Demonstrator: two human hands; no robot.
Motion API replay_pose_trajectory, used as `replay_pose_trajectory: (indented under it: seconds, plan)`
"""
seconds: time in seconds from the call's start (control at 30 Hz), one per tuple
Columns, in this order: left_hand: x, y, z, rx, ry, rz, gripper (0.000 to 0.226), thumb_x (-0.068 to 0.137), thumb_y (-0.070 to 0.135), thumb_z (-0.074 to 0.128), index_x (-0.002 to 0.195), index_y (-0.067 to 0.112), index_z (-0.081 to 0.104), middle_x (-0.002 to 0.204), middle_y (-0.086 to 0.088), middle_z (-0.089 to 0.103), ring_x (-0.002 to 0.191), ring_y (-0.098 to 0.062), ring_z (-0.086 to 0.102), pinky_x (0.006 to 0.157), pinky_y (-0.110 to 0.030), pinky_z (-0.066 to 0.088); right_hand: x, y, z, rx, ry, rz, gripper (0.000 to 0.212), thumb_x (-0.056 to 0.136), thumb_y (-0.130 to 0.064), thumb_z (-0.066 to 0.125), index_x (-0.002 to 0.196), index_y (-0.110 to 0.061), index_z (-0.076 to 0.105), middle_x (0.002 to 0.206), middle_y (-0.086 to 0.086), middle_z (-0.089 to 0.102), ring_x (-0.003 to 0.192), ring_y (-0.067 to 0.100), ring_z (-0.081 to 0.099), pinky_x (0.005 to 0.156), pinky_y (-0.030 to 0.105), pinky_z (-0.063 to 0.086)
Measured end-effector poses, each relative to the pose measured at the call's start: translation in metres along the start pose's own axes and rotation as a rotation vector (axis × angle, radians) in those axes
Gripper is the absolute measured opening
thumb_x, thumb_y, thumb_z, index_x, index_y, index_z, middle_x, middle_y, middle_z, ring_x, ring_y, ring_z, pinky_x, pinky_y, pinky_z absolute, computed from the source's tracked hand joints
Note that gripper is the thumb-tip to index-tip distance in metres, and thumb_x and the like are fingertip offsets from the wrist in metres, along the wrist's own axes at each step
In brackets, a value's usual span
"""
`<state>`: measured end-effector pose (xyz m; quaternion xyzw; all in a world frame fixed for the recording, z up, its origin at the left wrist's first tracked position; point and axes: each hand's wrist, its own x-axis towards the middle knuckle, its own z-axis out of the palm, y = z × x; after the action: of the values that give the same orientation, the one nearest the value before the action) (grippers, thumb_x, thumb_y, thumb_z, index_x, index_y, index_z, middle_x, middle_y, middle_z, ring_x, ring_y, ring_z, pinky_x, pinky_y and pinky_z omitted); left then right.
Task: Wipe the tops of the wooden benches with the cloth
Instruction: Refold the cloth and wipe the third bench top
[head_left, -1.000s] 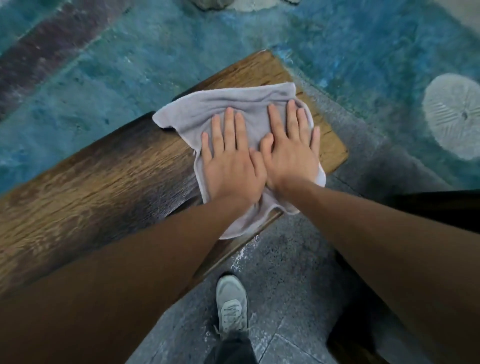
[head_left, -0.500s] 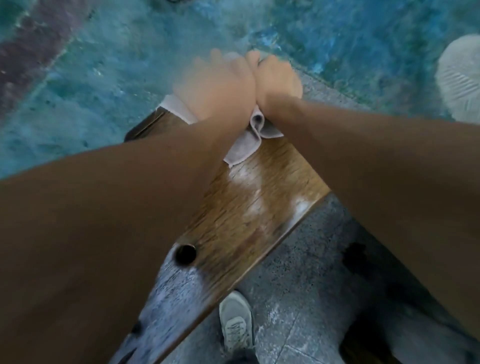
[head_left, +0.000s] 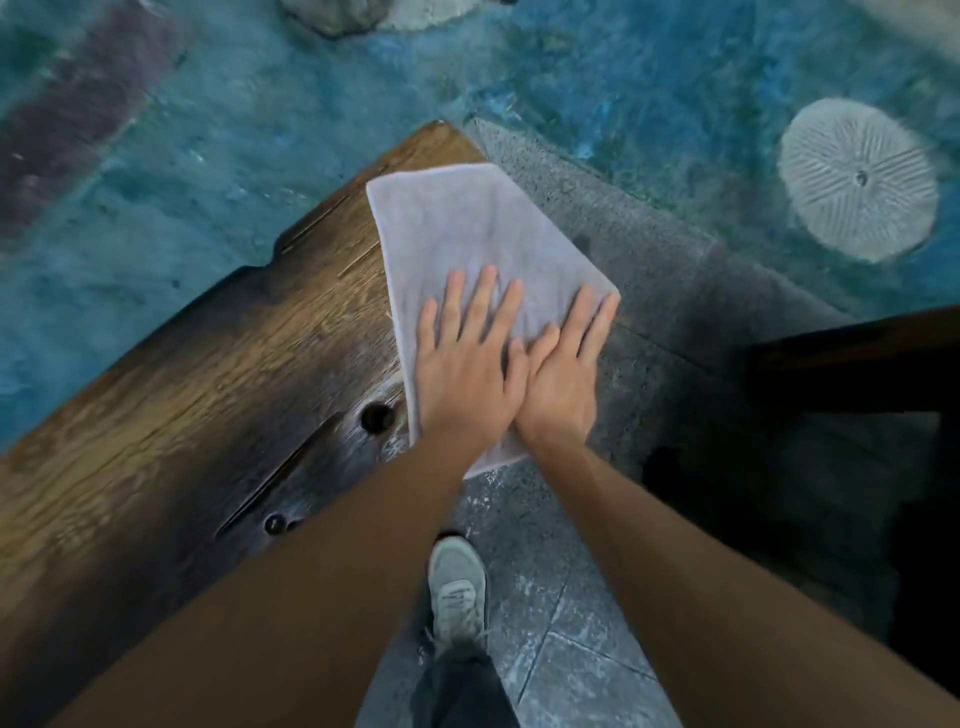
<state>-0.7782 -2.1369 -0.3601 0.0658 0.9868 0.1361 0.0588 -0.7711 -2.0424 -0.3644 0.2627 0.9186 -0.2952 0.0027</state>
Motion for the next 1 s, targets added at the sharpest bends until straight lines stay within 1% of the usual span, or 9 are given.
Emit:
replay_pose_trajectory:
  seconds: [0.1, 0.27, 0.37, 0.5, 0.57, 0.67, 0.77, 0.9, 1.0]
  plan:
    - [-0.043, -0.023, 0.001, 0.030, -0.026, 0.079, 0.064, 0.098, 0.045, 0.031, 0.159, 0.032, 0.019, 0.169, 0.005, 0.012, 0.157, -0.022, 0.003, 0.124, -0.048, 0.015, -0.060, 0.011, 0.014, 0.142, -0.203, 0.130, 0.066, 0.110, -0.041, 0.033, 0.160, -0.038, -0.010, 0.166, 0.003, 0.028, 0.144, 0.028, 0.043, 0.111, 0.046, 0.041]
    - [-0.099, -0.061, -0.007, 0.053, -0.102, 0.163, 0.069, 0.097, 0.050, 0.038, 0.160, 0.033, 0.013, 0.169, 0.009, 0.009, 0.156, -0.022, 0.005, 0.123, -0.048, 0.019, -0.180, 0.028, 0.026, 0.273, -0.477, 0.296, 0.050, 0.108, -0.019, 0.045, 0.157, -0.019, 0.033, 0.148, 0.012, 0.054, 0.132, 0.028, 0.055, 0.111, 0.047, 0.043]
    - [-0.115, -0.079, -0.018, 0.057, -0.170, 0.211, 0.075, 0.093, 0.050, 0.045, 0.160, 0.033, 0.016, 0.168, 0.009, 0.011, 0.156, -0.023, 0.008, 0.121, -0.050, 0.023, -0.189, 0.047, 0.006, 0.284, -0.338, 0.578, 0.050, 0.103, -0.008, 0.047, 0.152, -0.013, 0.040, 0.151, 0.012, 0.051, 0.137, 0.029, 0.049, 0.113, 0.040, 0.040]
    - [-0.110, -0.083, -0.044, -0.170, -0.229, 0.253, 0.061, 0.090, 0.038, 0.049, 0.150, 0.029, 0.043, 0.162, 0.008, 0.031, 0.152, -0.022, 0.025, 0.115, -0.050, 0.032, -0.094, 0.036, -0.043, 0.324, -0.156, 0.475, 0.042, 0.104, -0.014, 0.049, 0.146, -0.006, 0.045, 0.146, 0.014, 0.052, 0.133, 0.029, 0.052, 0.109, 0.033, 0.038]
    - [-0.088, -0.083, -0.062, -0.279, -0.113, 0.134, 0.046, 0.088, 0.032, 0.048, 0.132, 0.027, 0.060, 0.148, 0.006, 0.048, 0.135, -0.023, 0.045, 0.102, -0.047, 0.038, -0.036, 0.011, -0.059, 0.304, -0.084, 0.330, 0.047, 0.104, -0.024, 0.052, 0.147, -0.009, 0.043, 0.146, 0.011, 0.049, 0.131, 0.026, 0.052, 0.107, 0.032, 0.038]
    - [-0.036, -0.092, -0.079, -0.294, 0.013, -0.262, 0.047, 0.090, 0.026, 0.057, 0.136, 0.014, 0.051, 0.142, -0.011, 0.045, 0.126, -0.032, 0.044, 0.099, -0.047, 0.038, 0.028, -0.028, -0.055, 0.164, -0.121, 0.214, 0.061, 0.096, -0.042, 0.059, 0.148, -0.019, 0.035, 0.146, 0.009, 0.037, 0.130, 0.029, 0.046, 0.101, 0.040, 0.040]
    - [0.011, -0.104, -0.087, -0.366, -0.137, -0.557, 0.074, 0.088, 0.030, 0.066, 0.148, 0.003, 0.032, 0.144, -0.022, 0.035, 0.122, -0.036, 0.045, 0.106, -0.046, 0.040, 0.045, -0.050, -0.047, -0.006, -0.215, 0.319, 0.062, 0.094, -0.037, 0.066, 0.142, -0.016, 0.032, 0.143, 0.013, 0.028, 0.118, 0.041, 0.053, 0.081, 0.040, 0.038]
    - [0.037, -0.103, -0.100, -0.445, -0.403, -0.666, 0.088, 0.070, 0.025, 0.075, 0.144, 0.008, 0.031, 0.121, -0.015, 0.060, 0.110, -0.035, 0.063, 0.094, -0.048, 0.056, 0.002, -0.061, -0.043, 0.151, -0.325, 0.481, 0.061, 0.096, -0.025, 0.062, 0.147, -0.012, 0.031, 0.142, 0.023, 0.048, 0.122, 0.045, 0.058, 0.099, 0.047, 0.048]
    - [0.041, -0.105, -0.119, -0.383, -0.421, -0.603, 0.052, 0.074, 0.022, 0.078, 0.121, 0.006, 0.063, 0.110, -0.015, 0.070, 0.102, -0.032, 0.069, 0.091, -0.043, 0.058, -0.050, -0.057, -0.057, 0.238, -0.368, 0.503, 0.057, 0.088, -0.030, 0.070, 0.141, -0.019, 0.052, 0.125, 0.013, 0.068, 0.115, 0.031, 0.066, 0.093, 0.036, 0.055]
